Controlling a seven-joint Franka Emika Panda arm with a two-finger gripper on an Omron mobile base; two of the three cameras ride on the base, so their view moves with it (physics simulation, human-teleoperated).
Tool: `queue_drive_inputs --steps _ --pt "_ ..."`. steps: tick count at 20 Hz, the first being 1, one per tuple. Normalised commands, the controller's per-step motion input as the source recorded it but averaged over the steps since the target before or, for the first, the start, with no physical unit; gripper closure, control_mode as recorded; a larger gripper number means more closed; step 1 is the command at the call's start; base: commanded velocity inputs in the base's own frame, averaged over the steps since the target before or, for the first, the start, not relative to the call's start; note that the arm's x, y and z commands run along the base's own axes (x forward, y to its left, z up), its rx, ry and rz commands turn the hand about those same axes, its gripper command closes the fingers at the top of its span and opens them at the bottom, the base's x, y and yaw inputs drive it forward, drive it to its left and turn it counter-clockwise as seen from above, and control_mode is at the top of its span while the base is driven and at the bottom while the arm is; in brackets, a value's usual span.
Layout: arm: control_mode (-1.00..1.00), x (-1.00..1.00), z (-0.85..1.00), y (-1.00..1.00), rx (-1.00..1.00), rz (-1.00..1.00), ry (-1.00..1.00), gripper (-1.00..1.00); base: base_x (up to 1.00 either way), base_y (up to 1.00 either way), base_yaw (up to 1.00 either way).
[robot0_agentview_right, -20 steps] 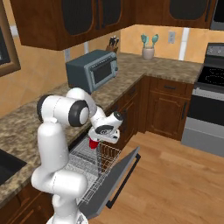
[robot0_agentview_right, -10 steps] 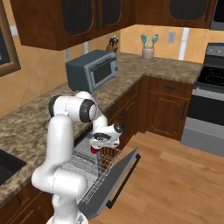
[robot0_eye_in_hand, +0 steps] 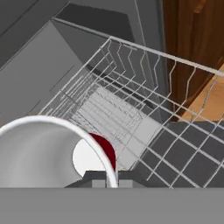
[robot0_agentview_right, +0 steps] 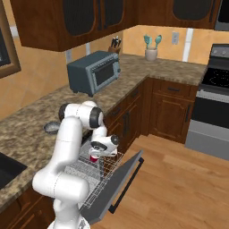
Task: Pick up the cup and bowl from the counter, place them in the dishwasher, and close the dishwasher door.
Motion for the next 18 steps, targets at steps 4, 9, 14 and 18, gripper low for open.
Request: queue_drive_inputs --steps 4,9,14,18 --pt "-1.0 0.34 -0.85 0.16 -0.01 0.0 0.0 1.0 0.0 0.0 0.0" --pt "-1.0 0.32 -0.91 0.0 0.0 0.02 0.0 1.0 0.0 0.0 0.0" --pt "-1.0 0.17 -0.95 -0.01 -0.02 0.02 0.0 -1.0 0.0 0.0 0.0" --pt "-1.0 0.0 -0.66 -0.34 -0.01 0.0 0.06 -1.0 0.0 0.0 0.0"
